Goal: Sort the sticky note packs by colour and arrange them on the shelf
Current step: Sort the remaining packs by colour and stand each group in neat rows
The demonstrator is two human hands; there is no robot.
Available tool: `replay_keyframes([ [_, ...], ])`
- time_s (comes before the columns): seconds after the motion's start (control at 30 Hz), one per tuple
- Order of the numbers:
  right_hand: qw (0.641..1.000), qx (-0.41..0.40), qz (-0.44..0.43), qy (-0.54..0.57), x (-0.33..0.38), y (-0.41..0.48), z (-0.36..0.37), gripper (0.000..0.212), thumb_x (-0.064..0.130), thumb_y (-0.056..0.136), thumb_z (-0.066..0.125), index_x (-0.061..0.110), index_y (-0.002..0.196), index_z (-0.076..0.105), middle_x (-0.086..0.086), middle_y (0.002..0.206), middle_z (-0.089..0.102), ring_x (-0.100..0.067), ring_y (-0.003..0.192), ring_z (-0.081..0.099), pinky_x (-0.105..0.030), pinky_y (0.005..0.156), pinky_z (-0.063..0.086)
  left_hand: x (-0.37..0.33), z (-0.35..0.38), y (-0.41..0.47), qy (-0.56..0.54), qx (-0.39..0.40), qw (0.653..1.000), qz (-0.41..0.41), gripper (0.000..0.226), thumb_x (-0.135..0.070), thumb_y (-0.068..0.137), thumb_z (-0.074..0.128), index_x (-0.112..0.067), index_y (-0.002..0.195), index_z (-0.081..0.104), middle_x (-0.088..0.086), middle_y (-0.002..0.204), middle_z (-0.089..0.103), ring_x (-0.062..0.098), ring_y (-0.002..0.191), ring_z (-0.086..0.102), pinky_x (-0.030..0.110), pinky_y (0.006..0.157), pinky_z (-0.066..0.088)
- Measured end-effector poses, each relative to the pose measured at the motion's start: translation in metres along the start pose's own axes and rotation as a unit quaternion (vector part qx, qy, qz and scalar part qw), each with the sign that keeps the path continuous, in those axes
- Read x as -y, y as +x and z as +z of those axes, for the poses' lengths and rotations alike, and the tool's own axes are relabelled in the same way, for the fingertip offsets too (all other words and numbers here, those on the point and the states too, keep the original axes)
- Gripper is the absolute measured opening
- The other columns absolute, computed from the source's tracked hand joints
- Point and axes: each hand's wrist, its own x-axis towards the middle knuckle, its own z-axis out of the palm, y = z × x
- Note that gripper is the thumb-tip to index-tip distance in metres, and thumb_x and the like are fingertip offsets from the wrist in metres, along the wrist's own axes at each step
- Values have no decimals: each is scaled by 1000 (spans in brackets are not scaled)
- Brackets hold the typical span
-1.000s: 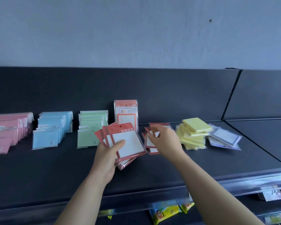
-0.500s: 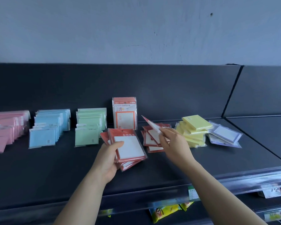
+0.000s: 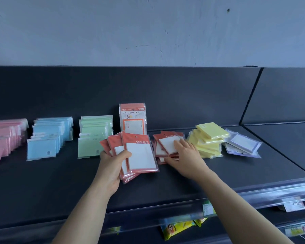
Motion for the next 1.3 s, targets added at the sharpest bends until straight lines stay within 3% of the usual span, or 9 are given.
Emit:
replay_keyframes([
  [0.1, 999, -47, -5, -1, 3, -4, 5, 55, 54, 95, 41, 20, 138, 41, -7, 146, 40, -29, 131, 36, -38, 108, 32, 4, -5, 2, -6, -9, 1000, -14, 38, -2, 87, 60, -8, 124, 55, 10, 107, 72, 23, 89, 72, 30, 59, 53],
  [0.3, 949, -78, -95, 289, 29, -19, -3, 43, 42, 99, 43, 26, 138, 48, 4, 131, 54, -4, 109, 50, -18, 89, 37, 6, 6, -1, -6, 11, 1000, -4, 29, -8, 89, 60, -12, 118, 57, 18, 107, 68, 27, 86, 67, 36, 68, 51],
  [0.47, 952, 8, -198, 234, 37, -29, 10, 51, 52, 96, 41, 29, 142, 44, 6, 144, 38, -8, 131, 36, -25, 109, 32, 6, 12, -6, -27, 56, 997, 34, 39, -10, 80, 74, -12, 118, 63, 11, 106, 73, 28, 95, 71, 37, 73, 58],
  [0.53, 950, -45, -166, 260, 27, -17, 9, 44, 41, 99, 43, 21, 137, 51, 3, 141, 44, -11, 132, 40, -28, 109, 34, 7, 9, -4, -8, 34, 999, 40, 43, -1, 77, 75, -8, 118, 62, 12, 105, 73, 26, 91, 72, 35, 68, 59],
  [0.7, 998, -52, -11, 17, 0, 14, 15, 53, 44, 94, 48, 13, 136, 41, -5, 146, 39, -26, 139, 30, -37, 116, 22, 6, -1, -1, -3, 0, 1000, 14, 39, 2, 81, 68, -8, 118, 60, 10, 102, 74, 24, 85, 73, 33, 62, 56],
  [0.93, 984, -114, -102, -90, 3, 6, 11, 17, 27, 93, 53, 11, 91, 60, -4, 98, 61, -28, 85, 60, -34, 65, 46, 8, -12, 1, -39, 8, 999, -14, 38, -3, 86, 63, -11, 123, 58, 11, 106, 72, 27, 90, 72, 34, 65, 56],
  [1.03, 976, -196, -83, -45, 4, 4, 5, 33, 5, 80, 66, 15, 64, 40, -2, 56, 48, -23, 40, 39, -24, 33, 21, 9, -14, 3, -43, 10, 999, -19, 44, -5, 85, 64, -11, 127, 54, 11, 108, 72, 28, 93, 71, 35, 64, 56],
  [1.13, 949, -259, -115, 135, 8, -3, 3, 19, 7, 90, 54, 10, 71, 53, 3, 58, 47, -19, 46, 40, -30, 42, 31, 9, -13, 5, -48, 10, 998, -27, 44, -6, 84, 65, -12, 127, 54, 13, 110, 70, 27, 91, 70, 33, 58, 55],
  [1.3, 933, -117, -281, 192, 34, -24, 16, 22, 13, 86, 62, 9, 106, 70, -3, 107, 71, -15, 98, 66, -27, 88, 52, 8, -7, 4, -55, 23, 998, -12, 39, -18, 80, 75, -13, 117, 62, 11, 104, 71, 23, 79, 71, 30, 53, 55],
])
